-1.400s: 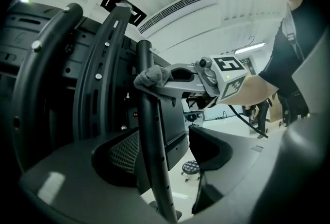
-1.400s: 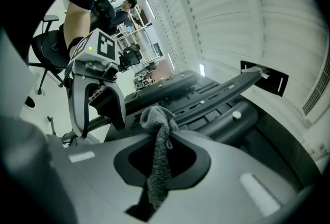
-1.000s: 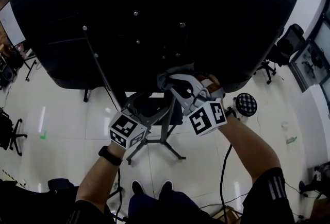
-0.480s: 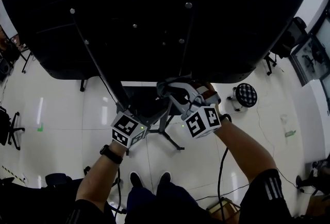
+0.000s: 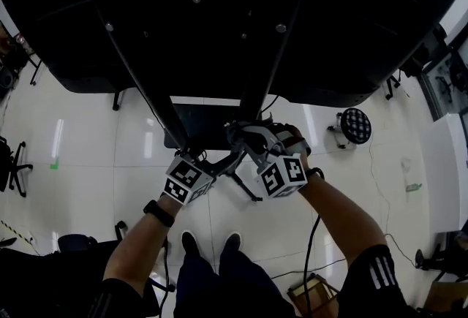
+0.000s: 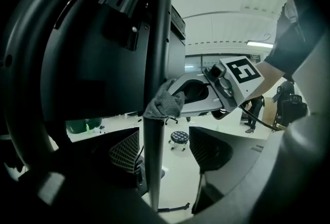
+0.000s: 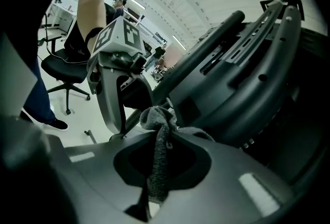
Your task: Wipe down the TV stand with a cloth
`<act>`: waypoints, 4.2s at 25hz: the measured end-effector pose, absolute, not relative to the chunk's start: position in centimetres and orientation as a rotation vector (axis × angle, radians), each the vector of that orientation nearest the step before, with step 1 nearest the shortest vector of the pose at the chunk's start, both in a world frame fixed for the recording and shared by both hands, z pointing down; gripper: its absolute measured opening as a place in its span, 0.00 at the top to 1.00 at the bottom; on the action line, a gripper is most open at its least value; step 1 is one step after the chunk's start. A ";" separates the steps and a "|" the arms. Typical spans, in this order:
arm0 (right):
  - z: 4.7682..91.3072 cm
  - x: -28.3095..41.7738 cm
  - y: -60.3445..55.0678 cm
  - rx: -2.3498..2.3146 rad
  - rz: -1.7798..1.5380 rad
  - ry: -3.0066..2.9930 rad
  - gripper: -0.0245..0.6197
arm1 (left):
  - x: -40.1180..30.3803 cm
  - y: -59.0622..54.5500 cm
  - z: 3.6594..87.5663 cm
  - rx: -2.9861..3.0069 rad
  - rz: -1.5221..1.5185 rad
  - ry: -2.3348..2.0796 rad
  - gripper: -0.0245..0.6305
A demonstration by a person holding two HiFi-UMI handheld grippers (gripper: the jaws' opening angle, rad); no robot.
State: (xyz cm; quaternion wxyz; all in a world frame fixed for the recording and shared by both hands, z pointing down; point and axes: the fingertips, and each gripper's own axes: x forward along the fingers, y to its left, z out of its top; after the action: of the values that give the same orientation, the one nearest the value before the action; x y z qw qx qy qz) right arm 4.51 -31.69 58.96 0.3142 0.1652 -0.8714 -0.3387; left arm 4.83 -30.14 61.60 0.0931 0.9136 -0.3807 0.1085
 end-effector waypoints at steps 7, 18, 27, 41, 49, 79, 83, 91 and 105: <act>66.4 4.5 -31.9 0.398 -0.815 -2.278 0.93 | 4.2 -30.2 68.8 2.646 0.405 -1.128 0.46; 77.6 4.6 -32.2 0.370 -0.669 -2.255 0.93 | 4.2 -30.2 78.2 2.553 0.452 -1.115 0.46; 86.6 4.2 -31.6 0.357 -0.583 -2.226 0.93 | 3.5 -29.3 86.3 2.490 0.494 -1.083 0.46; 98.6 4.1 -31.8 0.355 -0.420 -2.169 0.93 | 3.4 -29.2 95.3 2.354 0.511 -1.047 0.46; 97.9 3.9 -31.1 0.374 -0.303 -2.237 0.93 | 3.7 -29.3 94.4 2.373 0.531 -1.024 0.46; 59.0 9.8 -17.0 0.768 0.087 -2.734 0.93 | 1.5 -11.1 59.7 2.656 0.270 -1.244 0.46; 56.2 9.4 -12.4 0.780 0.095 -2.774 0.93 | 0.2 -7.5 57.8 2.658 0.230 -1.246 0.46; 52.8 7.5 -2.3 0.874 0.142 -2.817 0.93 | -1.2 0.7 54.0 2.674 0.117 -1.202 0.47; 49.6 7.5 9.1 0.993 0.151 -2.847 0.93 | -2.5 10.7 48.8 2.774 0.016 -1.127 0.47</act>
State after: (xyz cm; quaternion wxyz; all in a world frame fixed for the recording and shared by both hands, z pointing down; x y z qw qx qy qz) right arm 7.48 9.05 49.61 0.0612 0.3284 -0.9412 0.0498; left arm -2.50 10.68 48.81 0.0735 0.9240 -0.3752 0.0053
